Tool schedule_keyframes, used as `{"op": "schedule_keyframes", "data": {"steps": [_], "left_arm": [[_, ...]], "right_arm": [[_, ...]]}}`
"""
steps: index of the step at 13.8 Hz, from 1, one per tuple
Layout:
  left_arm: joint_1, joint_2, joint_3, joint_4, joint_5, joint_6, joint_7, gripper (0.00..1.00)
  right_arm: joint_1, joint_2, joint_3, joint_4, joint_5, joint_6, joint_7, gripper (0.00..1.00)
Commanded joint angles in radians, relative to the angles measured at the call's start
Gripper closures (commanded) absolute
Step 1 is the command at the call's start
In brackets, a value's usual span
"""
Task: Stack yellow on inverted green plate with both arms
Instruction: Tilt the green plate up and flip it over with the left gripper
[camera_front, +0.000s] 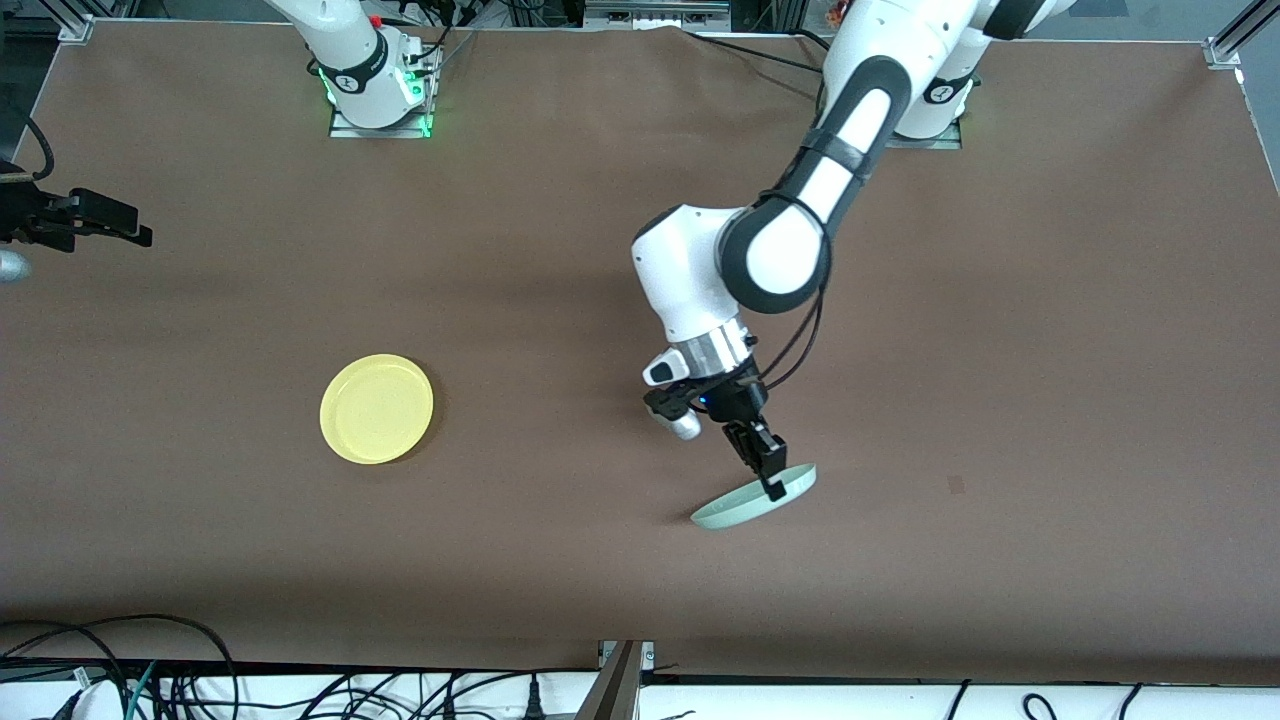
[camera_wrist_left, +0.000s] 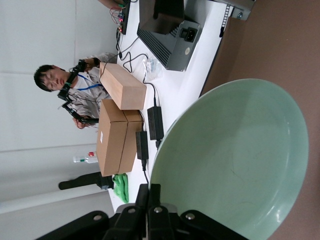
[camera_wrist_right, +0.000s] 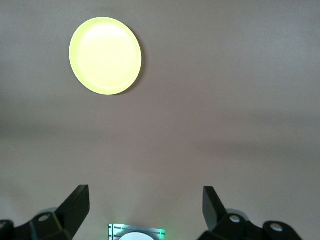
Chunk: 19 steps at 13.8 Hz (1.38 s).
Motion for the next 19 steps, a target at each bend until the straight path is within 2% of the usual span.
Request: {"op": "schedule_keyframes", "data": {"steps": [1, 9, 19], "left_arm": [[-0.035, 0.065, 0.009, 0.07, 0.1, -0.065, -0.002, 1.0], [-0.118, 0.139, 0.006, 0.077, 0.154, -0.216, -0.08, 1.0], [-0.138, 0.168, -0.147, 0.061, 0.137, -0.316, -0.232, 1.0]], "right_arm": [[-0.001, 0.003, 0.001, 0.011, 0.018, -0.011, -0.001, 0.0], [0.008, 0.003, 0.002, 0.013, 0.018, 0.001, -0.003, 0.0], [0.008, 0.003, 0.002, 0.013, 0.018, 0.0, -0.001, 0.0]]}}
